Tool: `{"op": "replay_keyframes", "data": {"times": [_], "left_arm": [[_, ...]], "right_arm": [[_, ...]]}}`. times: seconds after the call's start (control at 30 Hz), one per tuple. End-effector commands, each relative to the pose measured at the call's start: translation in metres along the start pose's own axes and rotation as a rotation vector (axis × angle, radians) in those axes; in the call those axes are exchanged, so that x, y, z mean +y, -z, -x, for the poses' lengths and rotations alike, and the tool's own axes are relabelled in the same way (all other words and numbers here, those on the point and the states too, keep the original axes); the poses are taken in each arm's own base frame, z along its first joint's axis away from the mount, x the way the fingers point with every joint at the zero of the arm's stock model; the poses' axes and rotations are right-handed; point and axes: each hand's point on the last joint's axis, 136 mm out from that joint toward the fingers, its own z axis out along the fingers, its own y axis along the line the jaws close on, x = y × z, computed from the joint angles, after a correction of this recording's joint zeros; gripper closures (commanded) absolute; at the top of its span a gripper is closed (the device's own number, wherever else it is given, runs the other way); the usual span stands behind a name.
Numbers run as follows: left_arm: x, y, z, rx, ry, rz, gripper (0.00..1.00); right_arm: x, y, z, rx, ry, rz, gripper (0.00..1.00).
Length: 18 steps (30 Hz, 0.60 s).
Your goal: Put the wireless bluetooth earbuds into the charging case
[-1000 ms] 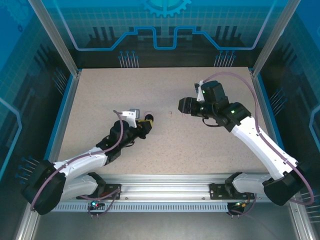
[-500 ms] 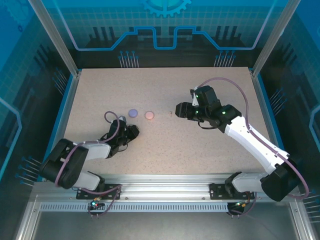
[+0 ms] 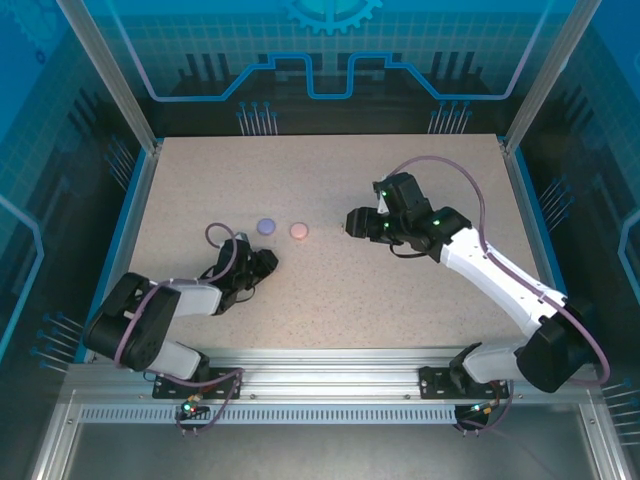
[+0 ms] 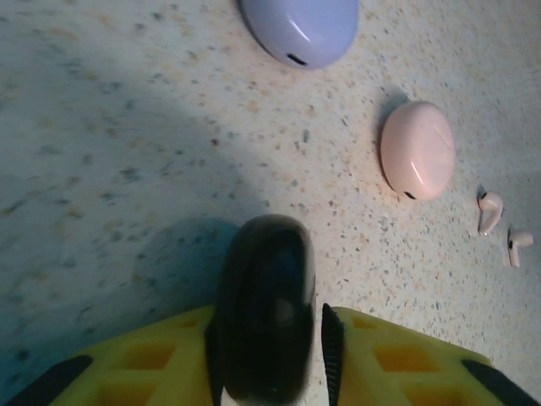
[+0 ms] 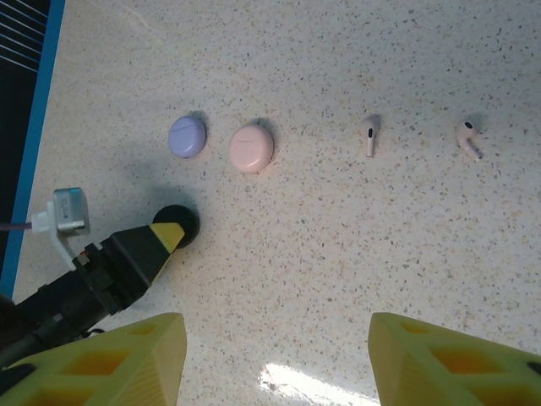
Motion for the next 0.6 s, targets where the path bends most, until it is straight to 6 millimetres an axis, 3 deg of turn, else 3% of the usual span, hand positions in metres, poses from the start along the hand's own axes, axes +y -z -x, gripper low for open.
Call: {"op": "replay_keyframes", "data": {"times": [0.0, 0.57], "left_arm": [[0.02, 0.013, 0.003, -0.025, 0.02, 0.098, 0.56], [0.006, 0.049, 0.037, -0.065, 0.022, 0.131, 0.17]], "right_arm": [[0.012, 0.0, 0.007, -0.009, 0.027, 0.008, 0.39], [0.038, -0.024, 0.018, 0.033, 0.063, -0.004, 0.28]]}}
